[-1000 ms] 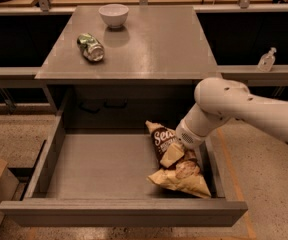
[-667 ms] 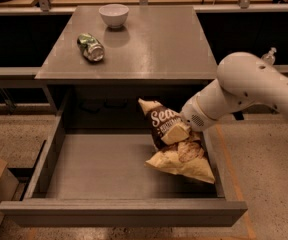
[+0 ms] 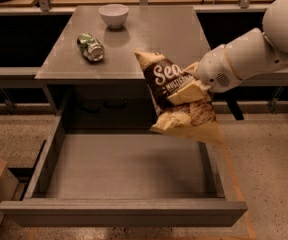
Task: Pick brown chip bag from top drawer and place on counter
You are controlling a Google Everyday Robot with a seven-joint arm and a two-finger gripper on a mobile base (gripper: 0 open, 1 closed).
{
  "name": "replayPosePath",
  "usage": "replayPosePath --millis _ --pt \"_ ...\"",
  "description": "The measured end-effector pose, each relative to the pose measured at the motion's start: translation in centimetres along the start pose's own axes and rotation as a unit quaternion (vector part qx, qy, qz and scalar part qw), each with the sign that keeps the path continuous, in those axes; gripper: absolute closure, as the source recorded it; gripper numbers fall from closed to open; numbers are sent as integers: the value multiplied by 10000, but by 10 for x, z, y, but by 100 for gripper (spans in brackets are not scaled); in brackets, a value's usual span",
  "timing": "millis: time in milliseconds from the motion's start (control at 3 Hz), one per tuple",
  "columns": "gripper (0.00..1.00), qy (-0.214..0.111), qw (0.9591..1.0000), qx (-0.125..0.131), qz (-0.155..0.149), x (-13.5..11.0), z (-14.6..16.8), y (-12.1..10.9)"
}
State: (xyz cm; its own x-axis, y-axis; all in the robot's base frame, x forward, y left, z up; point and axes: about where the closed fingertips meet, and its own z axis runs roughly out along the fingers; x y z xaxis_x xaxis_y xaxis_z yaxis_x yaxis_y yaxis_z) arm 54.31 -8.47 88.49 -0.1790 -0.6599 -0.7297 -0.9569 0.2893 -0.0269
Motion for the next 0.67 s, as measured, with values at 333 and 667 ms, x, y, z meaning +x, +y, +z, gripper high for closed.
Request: replayPosePath --millis 333,667 --pt "100 -85 9999 67 -101 -11 -9 -4" --pt "100 -152 9996 241 -84 -15 -3 -17"
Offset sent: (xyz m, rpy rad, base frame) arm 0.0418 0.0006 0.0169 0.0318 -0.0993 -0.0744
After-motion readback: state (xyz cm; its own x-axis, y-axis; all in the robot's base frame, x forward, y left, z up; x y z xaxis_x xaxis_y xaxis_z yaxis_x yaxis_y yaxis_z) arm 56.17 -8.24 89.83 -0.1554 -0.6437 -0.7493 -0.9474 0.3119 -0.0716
